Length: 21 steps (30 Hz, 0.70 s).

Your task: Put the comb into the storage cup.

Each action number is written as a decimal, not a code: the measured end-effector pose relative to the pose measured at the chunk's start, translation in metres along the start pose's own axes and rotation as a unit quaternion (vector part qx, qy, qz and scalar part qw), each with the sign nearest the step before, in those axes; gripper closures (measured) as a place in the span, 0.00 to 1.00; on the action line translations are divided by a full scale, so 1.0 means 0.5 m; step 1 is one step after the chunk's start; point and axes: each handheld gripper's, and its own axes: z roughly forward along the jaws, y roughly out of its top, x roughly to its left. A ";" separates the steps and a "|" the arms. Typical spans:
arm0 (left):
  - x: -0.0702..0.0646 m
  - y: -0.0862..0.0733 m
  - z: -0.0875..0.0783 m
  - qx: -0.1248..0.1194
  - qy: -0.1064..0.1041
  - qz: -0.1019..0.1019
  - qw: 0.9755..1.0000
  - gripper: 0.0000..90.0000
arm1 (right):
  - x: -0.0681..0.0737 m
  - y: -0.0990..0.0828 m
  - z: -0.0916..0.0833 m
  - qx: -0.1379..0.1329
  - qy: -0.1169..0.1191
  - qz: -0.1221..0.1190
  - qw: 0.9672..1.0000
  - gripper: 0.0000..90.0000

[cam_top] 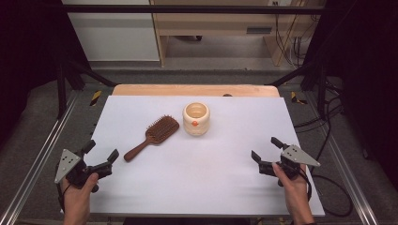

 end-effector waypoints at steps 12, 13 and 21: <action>-0.021 -0.003 0.012 0.071 0.009 0.013 0.997 0.05 | 0.008 -0.001 0.001 0.009 0.002 0.003 1.000 0.08; -0.022 -0.001 0.015 0.076 0.011 0.015 0.997 0.05 | 0.008 -0.001 0.001 0.011 0.001 0.003 1.000 0.08; -0.030 0.024 0.080 0.135 0.005 0.043 0.990 0.12 | 0.013 -0.001 0.009 0.020 0.004 0.002 1.000 0.08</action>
